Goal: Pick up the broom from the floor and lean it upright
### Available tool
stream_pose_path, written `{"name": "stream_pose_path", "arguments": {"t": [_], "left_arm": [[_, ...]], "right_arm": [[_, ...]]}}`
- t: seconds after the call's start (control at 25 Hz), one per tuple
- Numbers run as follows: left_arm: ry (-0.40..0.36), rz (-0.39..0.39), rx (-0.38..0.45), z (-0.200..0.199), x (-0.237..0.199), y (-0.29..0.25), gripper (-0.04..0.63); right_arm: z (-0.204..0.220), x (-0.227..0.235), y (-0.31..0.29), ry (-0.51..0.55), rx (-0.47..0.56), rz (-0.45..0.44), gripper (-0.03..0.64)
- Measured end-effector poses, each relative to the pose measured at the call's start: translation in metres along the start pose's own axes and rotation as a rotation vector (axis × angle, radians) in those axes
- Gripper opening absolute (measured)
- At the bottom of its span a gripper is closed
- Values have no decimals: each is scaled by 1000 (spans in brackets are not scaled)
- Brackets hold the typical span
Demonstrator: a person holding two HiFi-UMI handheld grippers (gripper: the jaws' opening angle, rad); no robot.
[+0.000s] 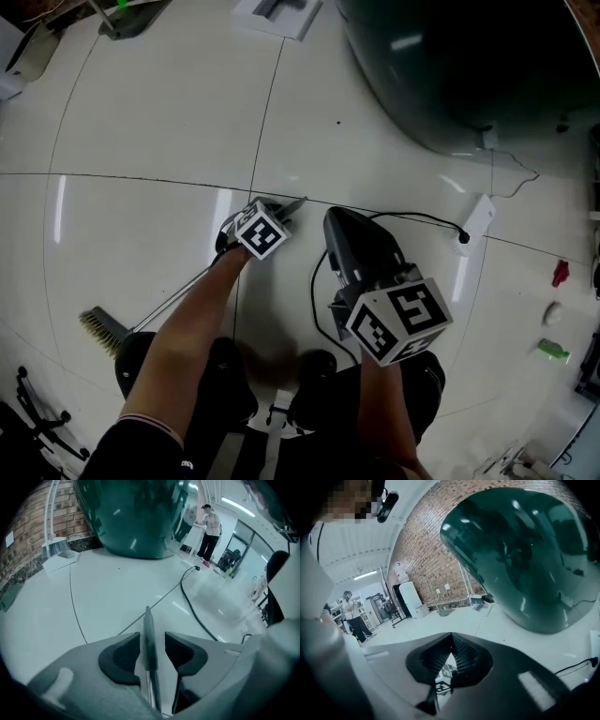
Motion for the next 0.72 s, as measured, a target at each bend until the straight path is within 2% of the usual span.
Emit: {"name": "stream_pose_path", "arguments": {"t": [0.28,0.36,0.44,0.64,0.72], "left_arm": [[0,2,-61,11,-1,-19,169],[17,-17,-52,11,-3,-19,116],[59,-16,-55,9,-9,-19,94],[77,9,-69,0,-14,2,89],[75,-6,-55,-8,-22,23,89]], "right_arm": [[10,14,7,-23,-26,37,0],[11,17,5,-21,-27,36,0],[11,17,6,-18,-26,27,0],[4,14,11,1,-25,22,0],[0,15,10,8,-22,18,0]]}}
Point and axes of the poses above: the fingertips, and each gripper's own axes: y backward along the fingers, x to its right, z out of its underside, the point moved 10 cm from there along y, backward along the fingers, and after that the axes turned 4 degrees about z, right-handed, at the moved point
